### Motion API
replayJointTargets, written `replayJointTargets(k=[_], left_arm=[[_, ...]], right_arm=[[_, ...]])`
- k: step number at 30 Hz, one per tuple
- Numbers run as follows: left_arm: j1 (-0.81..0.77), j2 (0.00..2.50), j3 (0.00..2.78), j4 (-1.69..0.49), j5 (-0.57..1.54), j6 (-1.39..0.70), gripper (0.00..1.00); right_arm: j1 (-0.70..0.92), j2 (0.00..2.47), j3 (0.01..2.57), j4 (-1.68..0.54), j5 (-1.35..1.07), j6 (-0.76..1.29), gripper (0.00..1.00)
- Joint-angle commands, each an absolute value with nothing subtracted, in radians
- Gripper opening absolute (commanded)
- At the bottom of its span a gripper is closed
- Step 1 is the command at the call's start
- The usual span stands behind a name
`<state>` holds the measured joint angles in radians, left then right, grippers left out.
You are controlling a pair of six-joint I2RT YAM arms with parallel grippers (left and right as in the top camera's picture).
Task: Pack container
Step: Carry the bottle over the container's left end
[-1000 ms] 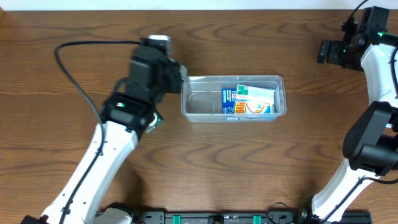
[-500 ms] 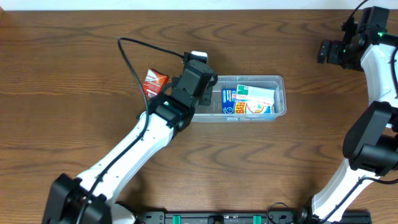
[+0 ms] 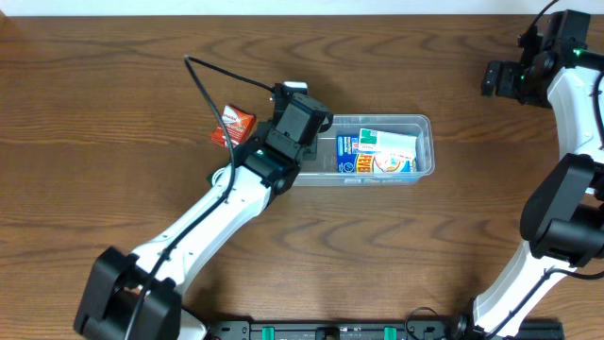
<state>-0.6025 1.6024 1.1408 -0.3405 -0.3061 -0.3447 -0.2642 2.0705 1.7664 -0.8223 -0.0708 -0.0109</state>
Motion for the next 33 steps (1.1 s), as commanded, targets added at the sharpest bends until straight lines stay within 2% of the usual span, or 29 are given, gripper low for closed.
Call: replayJointTargets(k=[1, 7, 17, 33], left_arm=[[-0.601, 1.633, 1.143, -0.332, -0.342, -0.365, 0.23], [-0.601, 1.676, 1.143, -0.331, -0.343, -0.366, 0.23], [-0.601, 1.680, 1.143, -0.332, -0.346, -0.494, 0.23], [-0.601, 1.680, 1.125, -0.348, -0.346, -0.491, 0.23]], right_arm=[[-0.269, 2.070, 1.773, -0.823, -0.067, -0.005, 0.99], [-0.269, 2.070, 1.773, -0.823, -0.067, -0.004, 0.99], [-0.269, 2.070, 1.773, -0.823, -0.067, -0.005, 0.99], [-0.269, 2.070, 1.773, -0.823, -0.067, -0.004, 0.99]])
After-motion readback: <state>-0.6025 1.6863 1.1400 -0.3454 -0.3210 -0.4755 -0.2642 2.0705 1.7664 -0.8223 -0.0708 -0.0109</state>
